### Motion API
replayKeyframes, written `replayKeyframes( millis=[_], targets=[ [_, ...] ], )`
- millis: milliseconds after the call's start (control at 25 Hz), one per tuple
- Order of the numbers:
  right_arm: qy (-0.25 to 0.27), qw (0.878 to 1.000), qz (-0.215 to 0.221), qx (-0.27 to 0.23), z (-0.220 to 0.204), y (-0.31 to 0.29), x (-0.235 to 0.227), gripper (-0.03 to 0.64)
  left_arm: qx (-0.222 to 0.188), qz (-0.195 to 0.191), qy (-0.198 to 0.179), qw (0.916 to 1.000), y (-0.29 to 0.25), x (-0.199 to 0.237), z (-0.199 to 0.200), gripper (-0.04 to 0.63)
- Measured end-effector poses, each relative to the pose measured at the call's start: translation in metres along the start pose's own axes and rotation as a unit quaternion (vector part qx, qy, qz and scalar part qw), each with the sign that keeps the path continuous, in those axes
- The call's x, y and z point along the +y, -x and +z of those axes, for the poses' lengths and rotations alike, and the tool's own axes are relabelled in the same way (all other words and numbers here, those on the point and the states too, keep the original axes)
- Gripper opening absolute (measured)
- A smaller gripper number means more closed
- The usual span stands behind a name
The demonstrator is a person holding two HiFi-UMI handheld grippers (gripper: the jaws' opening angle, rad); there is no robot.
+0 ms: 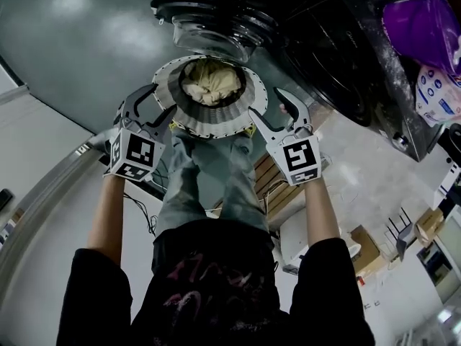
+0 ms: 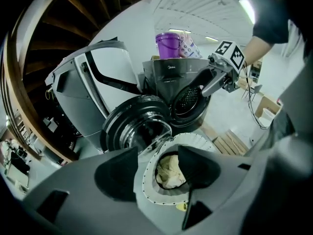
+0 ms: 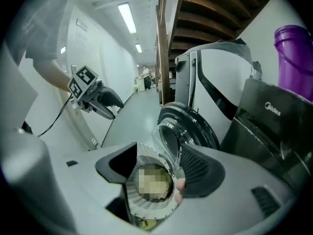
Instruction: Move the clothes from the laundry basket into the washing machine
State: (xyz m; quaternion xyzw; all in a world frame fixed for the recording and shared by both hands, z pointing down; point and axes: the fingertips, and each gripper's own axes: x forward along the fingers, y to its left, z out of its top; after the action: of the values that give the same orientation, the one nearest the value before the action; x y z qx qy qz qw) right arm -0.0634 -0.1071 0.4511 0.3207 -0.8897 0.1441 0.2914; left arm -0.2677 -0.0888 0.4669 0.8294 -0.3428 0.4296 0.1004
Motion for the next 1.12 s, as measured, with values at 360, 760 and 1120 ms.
replayKeyframes(
  millis=[360, 760, 1120],
  targets=[
    [0.009, 0.998, 0.009, 0.062, -0.085, -0.058, -0.001, 0.305, 0.052, -0.058, -0.038, 0.9962, -0.084, -0.027, -0.066, 0.275],
    [0.030, 0.989, 0.050, 0.136, -0.176, -0.141, 0.022, 0.324, 0.105, -0.104, -0.062, 0.9871, -0.175, -0.051, -0.142, 0.281],
    [0.077, 0.975, 0.093, 0.187, -0.256, -0.193, 0.039, 0.342, 0.130, -0.148, -0.139, 0.9706, -0.254, -0.072, -0.195, 0.295]
  ],
)
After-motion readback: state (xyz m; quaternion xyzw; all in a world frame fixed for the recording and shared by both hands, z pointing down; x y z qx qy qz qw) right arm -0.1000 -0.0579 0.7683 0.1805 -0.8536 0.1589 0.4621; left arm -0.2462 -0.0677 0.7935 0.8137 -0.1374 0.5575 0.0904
